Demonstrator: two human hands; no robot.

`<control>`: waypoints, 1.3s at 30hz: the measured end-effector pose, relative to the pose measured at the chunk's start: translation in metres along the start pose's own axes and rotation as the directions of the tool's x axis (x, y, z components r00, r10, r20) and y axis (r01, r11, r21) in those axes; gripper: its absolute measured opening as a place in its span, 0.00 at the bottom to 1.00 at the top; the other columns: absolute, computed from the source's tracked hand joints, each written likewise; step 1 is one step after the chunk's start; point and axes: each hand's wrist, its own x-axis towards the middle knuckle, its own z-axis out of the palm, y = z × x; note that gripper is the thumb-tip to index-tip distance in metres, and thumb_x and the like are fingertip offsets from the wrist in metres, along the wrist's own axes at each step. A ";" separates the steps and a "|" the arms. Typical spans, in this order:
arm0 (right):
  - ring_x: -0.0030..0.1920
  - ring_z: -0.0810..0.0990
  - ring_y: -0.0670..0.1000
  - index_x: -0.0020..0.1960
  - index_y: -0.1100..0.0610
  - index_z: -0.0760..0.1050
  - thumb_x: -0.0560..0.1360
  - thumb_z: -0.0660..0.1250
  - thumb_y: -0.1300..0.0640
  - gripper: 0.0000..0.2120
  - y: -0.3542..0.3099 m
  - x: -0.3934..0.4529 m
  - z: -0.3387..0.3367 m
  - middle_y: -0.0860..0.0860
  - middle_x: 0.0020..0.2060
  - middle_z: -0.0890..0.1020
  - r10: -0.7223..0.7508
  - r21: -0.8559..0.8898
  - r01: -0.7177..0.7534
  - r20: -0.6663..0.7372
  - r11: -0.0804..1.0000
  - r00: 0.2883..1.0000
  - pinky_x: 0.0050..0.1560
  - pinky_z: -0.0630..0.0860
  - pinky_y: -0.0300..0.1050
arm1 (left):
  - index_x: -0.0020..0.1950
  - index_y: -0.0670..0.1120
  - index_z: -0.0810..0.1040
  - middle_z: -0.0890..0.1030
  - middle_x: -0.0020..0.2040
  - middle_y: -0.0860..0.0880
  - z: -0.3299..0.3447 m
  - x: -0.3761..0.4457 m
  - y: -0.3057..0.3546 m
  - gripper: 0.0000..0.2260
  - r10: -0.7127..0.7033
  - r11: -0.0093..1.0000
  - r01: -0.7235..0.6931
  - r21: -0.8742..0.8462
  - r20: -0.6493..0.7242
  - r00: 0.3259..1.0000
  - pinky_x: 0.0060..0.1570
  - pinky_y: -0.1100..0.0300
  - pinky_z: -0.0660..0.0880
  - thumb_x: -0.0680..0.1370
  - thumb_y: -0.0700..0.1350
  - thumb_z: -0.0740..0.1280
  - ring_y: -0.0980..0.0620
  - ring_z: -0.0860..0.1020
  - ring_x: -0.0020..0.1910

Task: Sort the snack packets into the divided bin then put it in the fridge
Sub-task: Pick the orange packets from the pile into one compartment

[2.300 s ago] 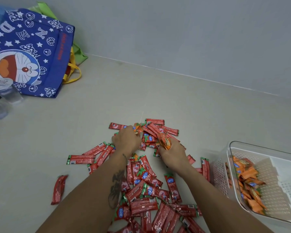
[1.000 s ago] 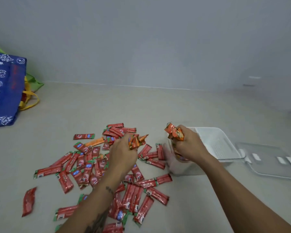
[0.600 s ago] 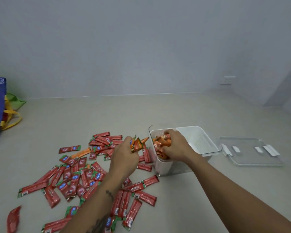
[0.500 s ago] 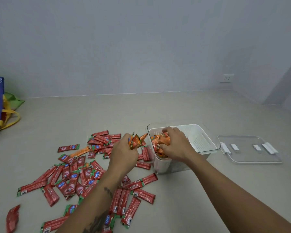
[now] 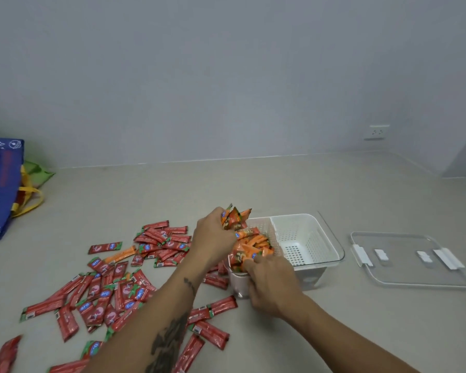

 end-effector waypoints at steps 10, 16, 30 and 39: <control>0.40 0.80 0.58 0.49 0.52 0.79 0.62 0.70 0.49 0.16 0.009 0.006 0.016 0.55 0.42 0.82 -0.058 0.042 0.062 -0.084 0.997 0.995 0.47 0.76 0.55 | 0.72 0.51 0.67 0.67 0.65 0.49 0.040 0.019 0.005 0.31 -0.006 0.988 -0.024 0.152 0.191 0.982 0.56 0.64 0.66 0.71 0.39 0.72 0.53 0.70 0.61; 0.33 0.79 0.57 0.42 0.53 0.80 0.54 0.75 0.50 0.18 0.010 0.007 0.019 0.53 0.34 0.81 -0.068 0.071 0.079 -0.145 0.994 0.987 0.35 0.72 0.46 | 0.63 0.49 0.76 0.77 0.58 0.50 0.029 0.007 -0.004 0.16 0.039 0.999 -0.040 0.021 0.046 0.998 0.50 0.68 0.73 0.75 0.40 0.70 0.53 0.77 0.56; 0.44 0.73 0.47 0.49 0.46 0.69 0.70 0.61 0.48 0.08 -0.038 0.022 -0.026 0.45 0.43 0.73 -0.101 0.627 0.259 -0.276 0.734 0.956 0.46 0.72 0.48 | 0.51 0.52 0.79 0.81 0.44 0.53 -0.046 -0.059 -0.092 0.08 -0.147 0.987 0.155 0.051 -0.145 0.979 0.40 0.53 0.81 0.80 0.40 0.63 0.50 0.80 0.41; 0.54 0.75 0.52 0.62 0.51 0.73 0.74 0.64 0.56 0.16 -0.131 0.065 -0.005 0.50 0.54 0.76 -0.262 0.657 0.105 0.146 0.747 0.954 0.52 0.74 0.48 | 0.52 0.53 0.78 0.80 0.41 0.51 -0.109 -0.087 -0.191 0.09 -0.272 0.947 0.284 0.152 -0.093 0.958 0.34 0.58 0.74 0.80 0.41 0.61 0.50 0.78 0.35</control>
